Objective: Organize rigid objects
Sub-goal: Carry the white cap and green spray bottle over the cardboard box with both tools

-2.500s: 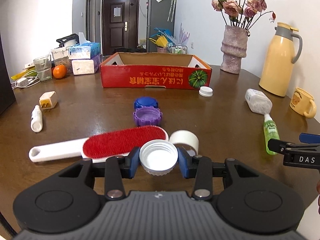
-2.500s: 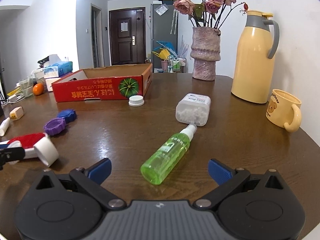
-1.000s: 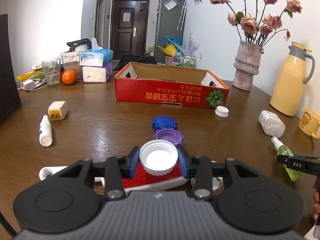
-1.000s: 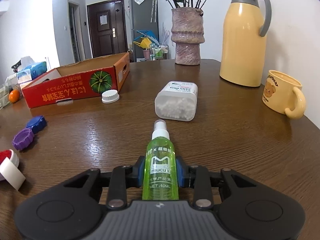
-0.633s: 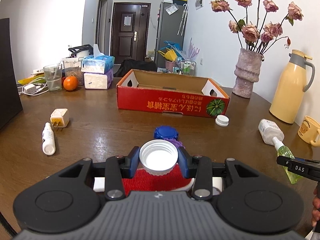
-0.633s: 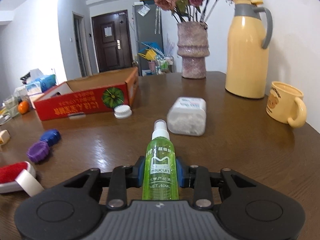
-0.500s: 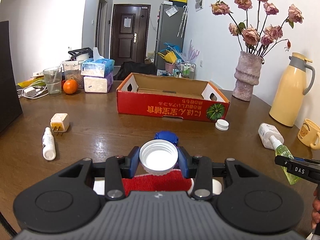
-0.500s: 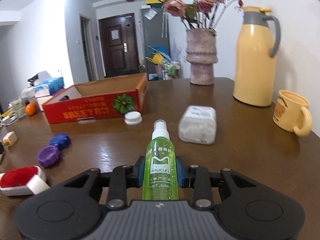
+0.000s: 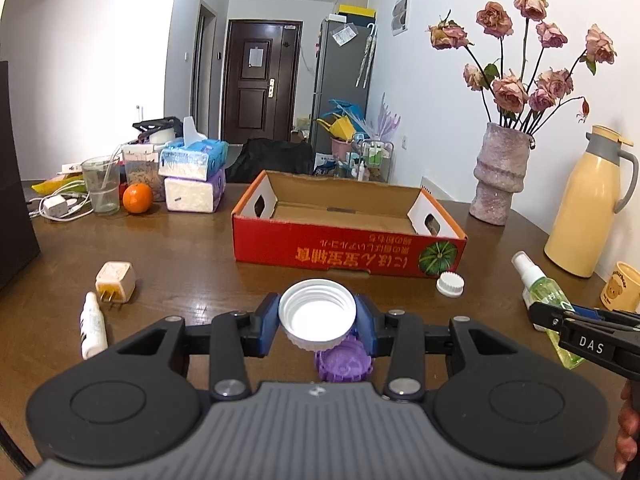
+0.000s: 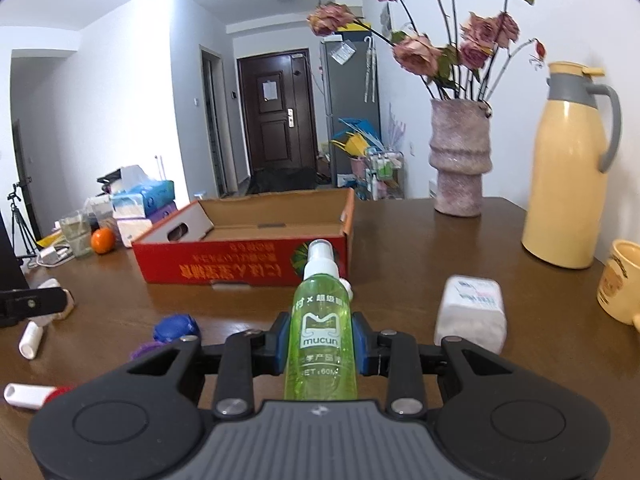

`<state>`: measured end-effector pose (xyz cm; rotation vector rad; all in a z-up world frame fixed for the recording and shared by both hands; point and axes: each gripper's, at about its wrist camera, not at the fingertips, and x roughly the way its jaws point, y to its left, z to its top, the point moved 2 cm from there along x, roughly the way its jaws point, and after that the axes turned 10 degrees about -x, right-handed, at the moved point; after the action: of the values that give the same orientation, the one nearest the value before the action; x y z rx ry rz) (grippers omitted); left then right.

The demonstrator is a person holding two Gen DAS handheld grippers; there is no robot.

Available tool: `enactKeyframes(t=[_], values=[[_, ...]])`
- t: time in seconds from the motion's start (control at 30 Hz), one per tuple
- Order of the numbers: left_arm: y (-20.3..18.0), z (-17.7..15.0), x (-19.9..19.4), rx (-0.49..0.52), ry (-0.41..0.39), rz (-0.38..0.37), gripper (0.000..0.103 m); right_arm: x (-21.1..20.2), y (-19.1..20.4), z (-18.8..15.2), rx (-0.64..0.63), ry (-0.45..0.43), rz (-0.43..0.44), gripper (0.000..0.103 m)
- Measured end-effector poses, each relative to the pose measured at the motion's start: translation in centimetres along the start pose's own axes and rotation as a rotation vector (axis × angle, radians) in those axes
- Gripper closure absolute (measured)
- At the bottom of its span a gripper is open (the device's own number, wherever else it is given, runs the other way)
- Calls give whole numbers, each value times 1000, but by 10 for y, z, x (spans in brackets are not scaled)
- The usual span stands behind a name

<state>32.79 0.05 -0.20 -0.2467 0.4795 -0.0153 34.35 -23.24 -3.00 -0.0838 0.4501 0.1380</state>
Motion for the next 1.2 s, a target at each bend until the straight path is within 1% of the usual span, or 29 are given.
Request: enactKeyframes(t=[0.5,0.8,1.2], values=[[-17,34,34,2,-23,-17,62,31,20,39,-8,-39,30,73],[-25,55,57,2,-31,-14,62,50,26,60,-12,-67,38,73],[-32,81,98,-6,-31,1,62,89,30,79,-11,-59,41,73]])
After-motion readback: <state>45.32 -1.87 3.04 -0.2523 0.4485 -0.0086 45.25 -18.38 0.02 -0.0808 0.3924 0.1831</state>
